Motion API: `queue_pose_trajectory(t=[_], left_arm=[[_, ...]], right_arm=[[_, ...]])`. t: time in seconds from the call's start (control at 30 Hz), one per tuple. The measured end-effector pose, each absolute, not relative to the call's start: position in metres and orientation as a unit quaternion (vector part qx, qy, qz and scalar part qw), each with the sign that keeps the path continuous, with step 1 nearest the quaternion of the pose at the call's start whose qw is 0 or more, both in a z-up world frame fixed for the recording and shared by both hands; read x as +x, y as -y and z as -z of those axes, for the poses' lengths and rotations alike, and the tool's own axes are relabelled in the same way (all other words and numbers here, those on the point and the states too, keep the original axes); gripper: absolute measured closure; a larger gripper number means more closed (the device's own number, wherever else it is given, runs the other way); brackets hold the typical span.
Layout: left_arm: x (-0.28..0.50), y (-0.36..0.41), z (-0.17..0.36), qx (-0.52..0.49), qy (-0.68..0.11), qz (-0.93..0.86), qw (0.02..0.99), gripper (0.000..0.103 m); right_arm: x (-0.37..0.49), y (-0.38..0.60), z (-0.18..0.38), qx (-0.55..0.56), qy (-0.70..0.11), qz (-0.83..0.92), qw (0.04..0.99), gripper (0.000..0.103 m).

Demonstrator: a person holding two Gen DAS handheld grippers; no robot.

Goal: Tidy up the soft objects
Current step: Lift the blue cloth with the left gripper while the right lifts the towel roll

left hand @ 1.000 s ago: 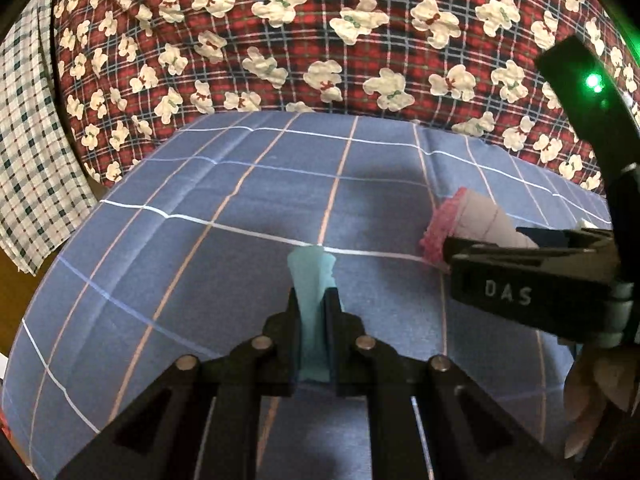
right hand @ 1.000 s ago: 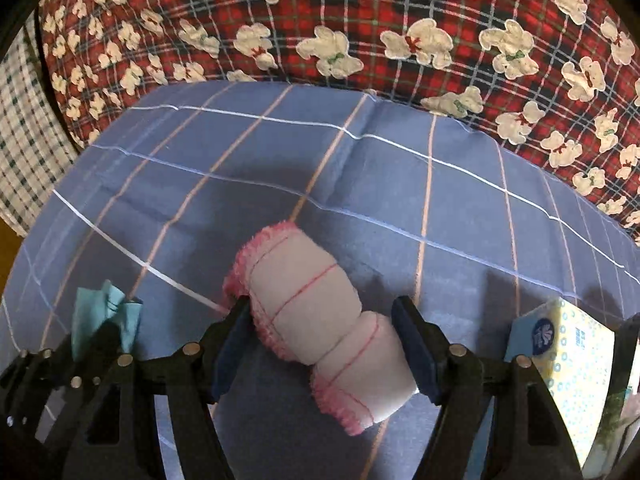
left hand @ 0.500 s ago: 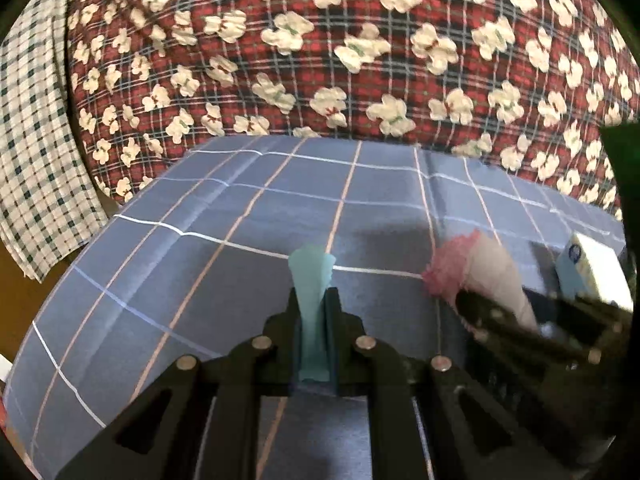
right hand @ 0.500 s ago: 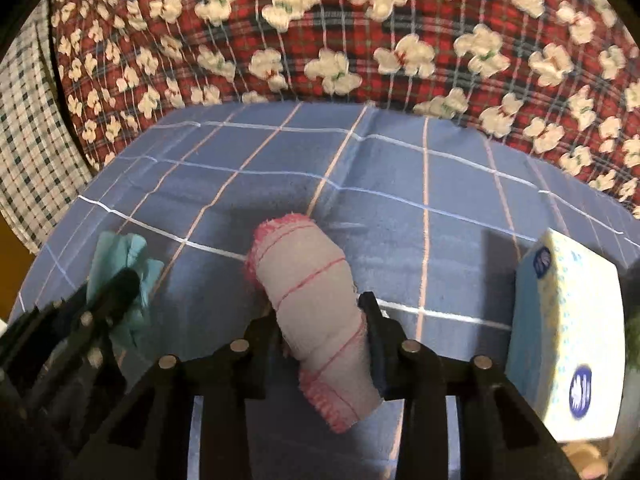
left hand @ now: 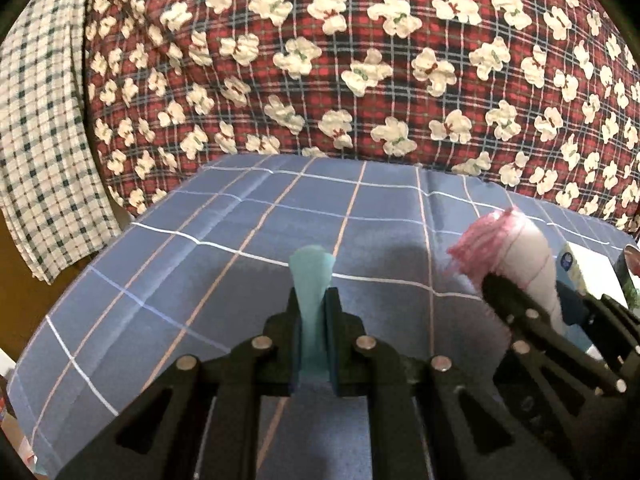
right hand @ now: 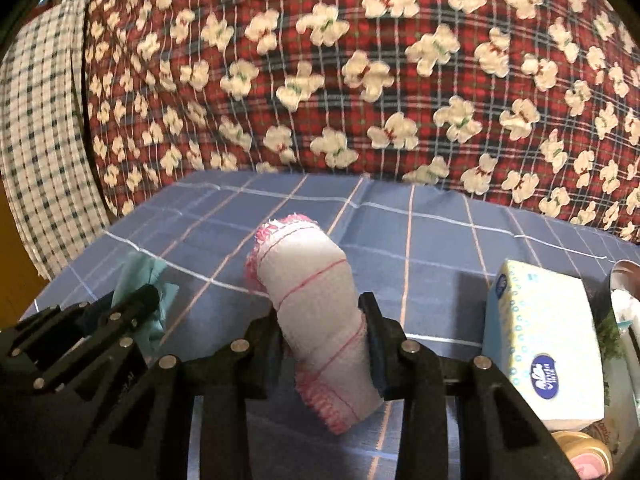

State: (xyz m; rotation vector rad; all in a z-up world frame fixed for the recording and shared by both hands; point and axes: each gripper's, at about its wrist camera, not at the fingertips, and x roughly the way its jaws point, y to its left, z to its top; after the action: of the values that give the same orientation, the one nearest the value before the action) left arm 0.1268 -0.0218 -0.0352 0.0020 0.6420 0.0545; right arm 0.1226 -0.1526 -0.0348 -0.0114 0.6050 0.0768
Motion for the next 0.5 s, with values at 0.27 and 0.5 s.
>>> queue_pose_trajectory(t=[0.27, 0.5], left_arm=[[0.117, 0.027, 0.031, -0.003, -0.298, -0.037, 0.954, 0.094], [0.107, 0.026, 0.028, -0.011, -0.280, -0.050, 0.958, 0.094]], right_arm=[[0.107, 0.159, 0.031, 0.012, -0.277, -0.053, 0.959, 0.065], [0.091, 0.158, 0.026, 0.000, -0.252, -0.060, 0.966, 0.065]])
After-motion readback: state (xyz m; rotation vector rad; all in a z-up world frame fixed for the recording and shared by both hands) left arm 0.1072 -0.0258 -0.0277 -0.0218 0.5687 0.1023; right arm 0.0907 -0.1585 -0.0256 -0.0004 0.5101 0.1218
